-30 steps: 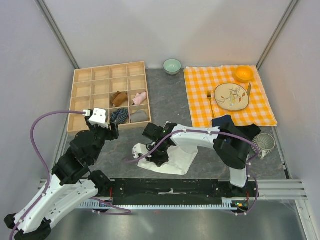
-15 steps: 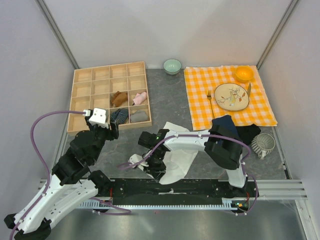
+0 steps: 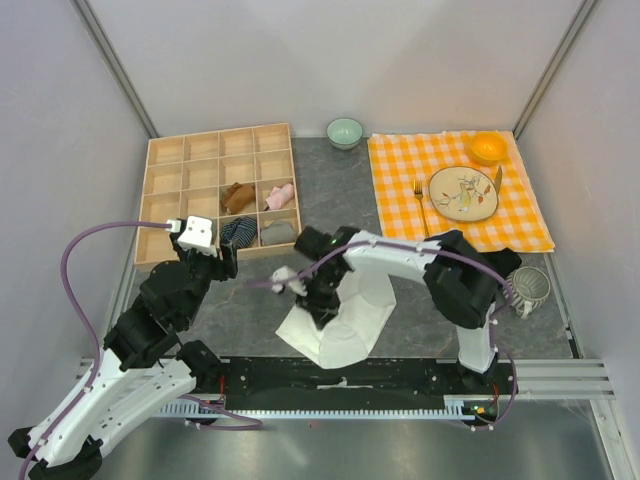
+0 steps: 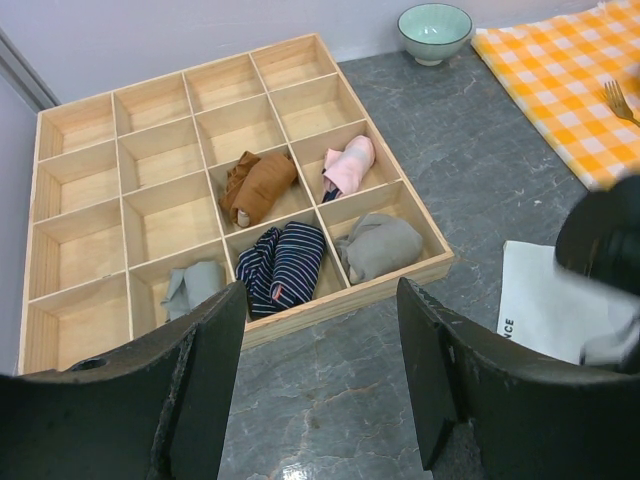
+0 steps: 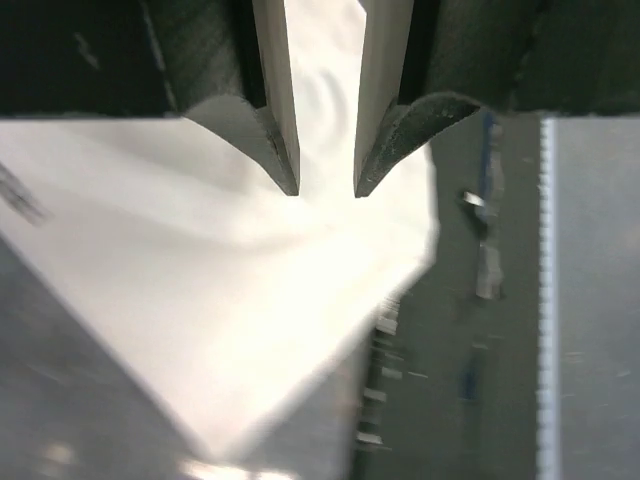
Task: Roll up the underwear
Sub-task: Fold the underwear at the center of the board.
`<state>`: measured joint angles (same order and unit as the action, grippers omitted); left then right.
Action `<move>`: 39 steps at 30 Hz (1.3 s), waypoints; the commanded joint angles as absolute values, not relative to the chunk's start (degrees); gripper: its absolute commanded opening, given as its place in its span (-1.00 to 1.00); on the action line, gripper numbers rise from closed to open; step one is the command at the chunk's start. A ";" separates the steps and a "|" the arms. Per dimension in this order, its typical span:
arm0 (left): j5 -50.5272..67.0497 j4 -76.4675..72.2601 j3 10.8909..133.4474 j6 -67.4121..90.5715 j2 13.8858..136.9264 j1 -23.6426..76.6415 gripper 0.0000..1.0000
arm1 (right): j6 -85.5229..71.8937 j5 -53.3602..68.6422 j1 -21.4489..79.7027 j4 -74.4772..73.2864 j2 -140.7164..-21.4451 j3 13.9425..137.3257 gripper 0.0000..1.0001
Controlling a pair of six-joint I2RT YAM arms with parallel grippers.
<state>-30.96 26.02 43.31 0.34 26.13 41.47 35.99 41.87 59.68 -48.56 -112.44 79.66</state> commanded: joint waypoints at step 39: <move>-25.40 24.43 43.86 -1.14 27.86 41.22 0.37 | 29.18 28.22 27.07 -47.81 -120.41 86.66 -0.77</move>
